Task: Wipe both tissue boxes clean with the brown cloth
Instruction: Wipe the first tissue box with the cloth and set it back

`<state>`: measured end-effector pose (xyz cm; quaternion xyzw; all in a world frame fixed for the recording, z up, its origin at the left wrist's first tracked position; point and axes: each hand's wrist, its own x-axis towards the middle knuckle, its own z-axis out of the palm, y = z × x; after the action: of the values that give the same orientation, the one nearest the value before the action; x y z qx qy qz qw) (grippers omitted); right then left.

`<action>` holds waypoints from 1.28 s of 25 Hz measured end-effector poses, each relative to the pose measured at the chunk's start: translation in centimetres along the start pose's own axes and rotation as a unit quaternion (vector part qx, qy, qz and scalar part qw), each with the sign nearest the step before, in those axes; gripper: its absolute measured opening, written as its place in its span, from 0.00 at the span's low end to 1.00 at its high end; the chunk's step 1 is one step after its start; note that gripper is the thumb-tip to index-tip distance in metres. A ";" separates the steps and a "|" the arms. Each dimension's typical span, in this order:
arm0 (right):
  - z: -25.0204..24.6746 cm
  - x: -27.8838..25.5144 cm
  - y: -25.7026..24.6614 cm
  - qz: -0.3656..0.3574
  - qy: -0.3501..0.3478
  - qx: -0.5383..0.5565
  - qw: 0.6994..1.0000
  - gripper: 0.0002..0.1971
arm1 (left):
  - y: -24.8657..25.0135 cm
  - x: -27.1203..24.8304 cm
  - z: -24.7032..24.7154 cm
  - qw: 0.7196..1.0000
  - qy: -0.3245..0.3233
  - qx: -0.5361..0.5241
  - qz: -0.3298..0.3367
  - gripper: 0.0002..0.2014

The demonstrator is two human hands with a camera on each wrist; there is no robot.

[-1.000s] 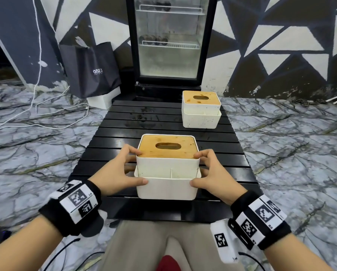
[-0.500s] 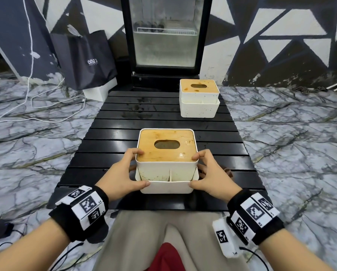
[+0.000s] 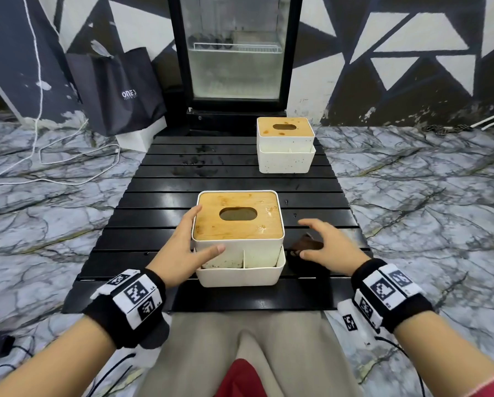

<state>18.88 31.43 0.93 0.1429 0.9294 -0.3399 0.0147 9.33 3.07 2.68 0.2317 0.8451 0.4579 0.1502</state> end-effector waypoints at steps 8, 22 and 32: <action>1.7 2.0 1.0 -0.008 -0.099 -0.138 0.985 0.29 | 0.3 1.5 1.3 0.999 0.027 -0.006 -0.032 0.42; -2.5 0.7 -2.7 -0.030 0.052 0.003 0.998 0.18 | 1.0 1.9 0.8 0.999 0.031 -0.004 -0.041 0.39; -0.8 2.4 -8.5 -0.138 0.041 -0.036 0.989 0.21 | 1.5 4.5 1.2 0.995 0.069 0.011 -0.077 0.52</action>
<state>14.30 26.41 6.60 0.0265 0.9518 -0.2985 -0.0649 6.46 7.01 3.14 0.1355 0.8736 0.4506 0.1237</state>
